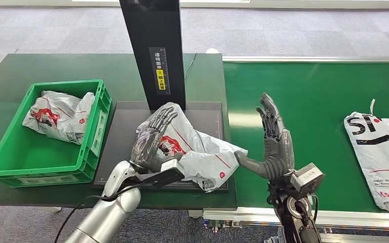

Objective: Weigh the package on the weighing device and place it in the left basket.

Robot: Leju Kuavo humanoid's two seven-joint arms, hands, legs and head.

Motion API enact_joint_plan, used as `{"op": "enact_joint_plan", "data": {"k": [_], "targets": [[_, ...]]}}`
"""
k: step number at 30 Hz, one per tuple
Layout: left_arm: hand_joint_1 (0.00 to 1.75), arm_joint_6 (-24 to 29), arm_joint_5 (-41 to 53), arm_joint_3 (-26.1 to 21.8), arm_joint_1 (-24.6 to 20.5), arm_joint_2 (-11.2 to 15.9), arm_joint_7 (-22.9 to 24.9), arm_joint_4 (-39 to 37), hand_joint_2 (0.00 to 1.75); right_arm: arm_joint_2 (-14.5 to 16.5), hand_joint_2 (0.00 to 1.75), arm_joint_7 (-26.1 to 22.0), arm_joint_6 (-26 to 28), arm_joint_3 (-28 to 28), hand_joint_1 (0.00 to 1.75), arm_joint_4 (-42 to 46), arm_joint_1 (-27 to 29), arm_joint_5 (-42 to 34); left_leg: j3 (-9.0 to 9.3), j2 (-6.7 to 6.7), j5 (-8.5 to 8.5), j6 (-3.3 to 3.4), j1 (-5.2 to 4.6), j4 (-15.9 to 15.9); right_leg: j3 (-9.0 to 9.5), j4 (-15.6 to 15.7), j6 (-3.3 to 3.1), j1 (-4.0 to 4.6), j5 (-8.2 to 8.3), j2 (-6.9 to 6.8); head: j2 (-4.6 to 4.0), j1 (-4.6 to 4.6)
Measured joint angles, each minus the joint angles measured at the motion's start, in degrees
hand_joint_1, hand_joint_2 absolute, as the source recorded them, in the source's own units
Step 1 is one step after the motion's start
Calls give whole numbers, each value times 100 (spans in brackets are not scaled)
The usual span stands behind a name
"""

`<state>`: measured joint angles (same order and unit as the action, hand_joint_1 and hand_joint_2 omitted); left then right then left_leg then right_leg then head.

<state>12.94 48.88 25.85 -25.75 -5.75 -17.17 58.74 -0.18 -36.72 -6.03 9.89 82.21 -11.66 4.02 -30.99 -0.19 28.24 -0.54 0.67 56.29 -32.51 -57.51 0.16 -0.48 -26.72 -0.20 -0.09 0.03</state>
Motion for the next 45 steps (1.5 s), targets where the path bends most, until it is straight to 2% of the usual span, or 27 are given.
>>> {"op": "enact_joint_plan", "data": {"k": [4, 9, 10, 13, 14, 18, 22, 31, 38, 42, 45], "targets": [[0, -293, 577, 260, -662, -70, 427, -974, 175, 85, 175, 14, 56, -170, 0, 50, 29, 196, -1, 0, 0, 0, 0, 0, -2, 0, 0, 0, 0, 1, 1, -1], [0, -1104, 1026, 549, -1297, -226, 980, -1956, 175, 122, 175, 33, 171, -240, 0, 57, 75, 471, -3, 0, 0, 0, 0, 0, -3, 0, 0, 0, 0, 0, 0, -1], [15, -1292, 1069, 589, -1400, -260, 1093, -2121, 175, 123, 175, 40, 184, -254, 0, 65, 92, 497, -4, -1, 0, 0, 0, 0, -2, 0, 0, 0, 0, 0, 0, -1], [146, -1780, 1150, 677, -1680, -361, 1309, -2552, 175, 134, 175, 80, 210, -316, 0, 88, 117, 544, -4, -3, 0, 0, 0, 0, 0, 0, 0, 0, 0, 0, 1, -1], [174, -1878, 1153, 695, -1749, -389, 1314, -2662, 175, 137, 175, 96, 220, -340, 0, 91, 116, 546, -4, -4, 0, 0, 0, 0, 1, 0, 0, 0, 0, 0, 1, -1], [172, -2067, 1157, 746, -1928, -456, 1282, -2984, 175, 138, 175, 134, 244, -418, 0, 96, 110, 546, 0, -8, -1, 1, 0, 0, 6, 0, 0, 0, 0, -2, 0, 0], [173, -1914, 1175, 757, -1997, -493, 1202, -3109, 175, 138, 175, 143, 244, -469, 0, 113, 147, 547, 4, -6, -1, 1, 0, 0, 9, 0, 1, 0, 1, -1, 1, -1], [175, -1312, 1041, 746, -1930, -502, 864, -3133, 175, 138, 175, 144, 244, -504, 0, 194, 274, 585, 0, -5, -1, 1, 0, 0, 3, 0, 1, 0, 0, -1, 1, -1], [175, -413, 931, 717, -1702, -469, 550, -2778, 175, 128, 175, 144, 170, -532, 0, 249, 349, 583, -3, -5, -1, 1, 0, 0, 2, 0, 1, 0, 0, -1, 0, 0], [175, 86, 795, 665, -1483, -399, 303, -2250, 0, 93, 175, 143, 154, -545, 0, 288, 383, 560, -5, -5, -1, 1, 0, 0, -1, 0, 1, 0, 0, -1, 1, -1], [175, 458, 730, 637, -1294, -312, 180, -1762, 0, 54, 175, 143, 151, -553, 0, 295, 398, 513, -7, -5, -1, 1, 0, 0, -2, 0, 1, 0, 0, -1, 0, -1]]}}
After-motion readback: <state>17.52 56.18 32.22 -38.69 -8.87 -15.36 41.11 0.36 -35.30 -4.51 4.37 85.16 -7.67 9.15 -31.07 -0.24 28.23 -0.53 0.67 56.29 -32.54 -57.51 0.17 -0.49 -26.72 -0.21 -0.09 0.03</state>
